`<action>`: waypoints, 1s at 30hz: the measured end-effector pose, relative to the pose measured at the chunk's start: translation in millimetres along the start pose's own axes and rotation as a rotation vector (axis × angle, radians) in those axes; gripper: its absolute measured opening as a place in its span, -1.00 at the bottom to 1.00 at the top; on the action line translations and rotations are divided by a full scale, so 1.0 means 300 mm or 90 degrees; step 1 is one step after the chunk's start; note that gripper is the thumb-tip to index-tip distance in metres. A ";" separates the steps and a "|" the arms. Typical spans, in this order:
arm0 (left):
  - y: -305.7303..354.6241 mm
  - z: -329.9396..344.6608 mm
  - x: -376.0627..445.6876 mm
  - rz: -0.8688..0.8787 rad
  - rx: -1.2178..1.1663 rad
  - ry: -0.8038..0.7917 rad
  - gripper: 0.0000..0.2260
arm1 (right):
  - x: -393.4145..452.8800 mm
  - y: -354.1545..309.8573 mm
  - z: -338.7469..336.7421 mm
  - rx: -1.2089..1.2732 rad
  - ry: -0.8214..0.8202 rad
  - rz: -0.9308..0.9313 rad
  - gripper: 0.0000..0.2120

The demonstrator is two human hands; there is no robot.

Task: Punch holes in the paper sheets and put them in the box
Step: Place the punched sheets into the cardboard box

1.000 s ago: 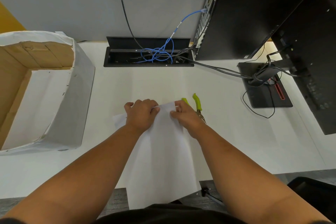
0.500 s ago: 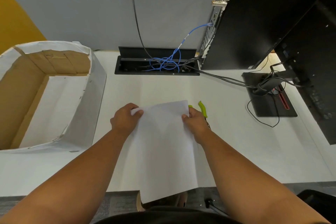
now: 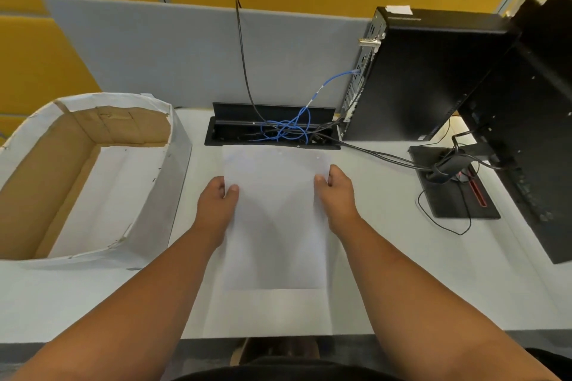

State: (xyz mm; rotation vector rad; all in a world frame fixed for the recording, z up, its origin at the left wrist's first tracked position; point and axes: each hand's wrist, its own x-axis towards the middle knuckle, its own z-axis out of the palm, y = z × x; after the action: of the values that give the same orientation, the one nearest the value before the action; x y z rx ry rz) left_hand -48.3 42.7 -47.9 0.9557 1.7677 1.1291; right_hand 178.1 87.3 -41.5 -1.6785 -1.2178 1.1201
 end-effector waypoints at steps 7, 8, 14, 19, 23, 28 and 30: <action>0.202 0.013 -0.035 0.148 -0.007 0.116 -0.91 | -0.039 -0.197 -0.021 0.098 0.048 -0.122 -0.80; 0.222 0.013 -0.039 0.163 -0.015 0.123 -0.93 | -0.049 -0.219 -0.023 0.107 0.054 -0.148 -0.79; 0.265 0.014 -0.060 0.190 -0.070 0.110 -0.96 | -0.071 -0.254 -0.014 0.135 0.068 -0.200 -0.82; 0.179 0.006 -0.062 0.142 -0.072 0.045 -0.90 | -0.094 -0.223 -0.015 0.135 0.048 -0.168 -0.72; 0.171 0.004 -0.072 0.126 -0.059 0.023 -0.88 | -0.105 -0.229 -0.007 0.128 0.020 -0.166 -0.69; 0.180 0.003 -0.071 0.114 -0.060 0.020 -0.86 | -0.100 -0.225 -0.005 0.121 0.002 -0.148 -0.70; 0.177 0.004 -0.070 0.110 -0.064 0.019 -0.85 | -0.099 -0.219 -0.005 0.121 0.002 -0.142 -0.70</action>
State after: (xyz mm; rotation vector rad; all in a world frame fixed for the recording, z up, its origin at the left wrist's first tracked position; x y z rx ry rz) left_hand -30.2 41.0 6.4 1.0509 1.6598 1.3333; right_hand 155.5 75.2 25.8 -1.3669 -1.2221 1.0588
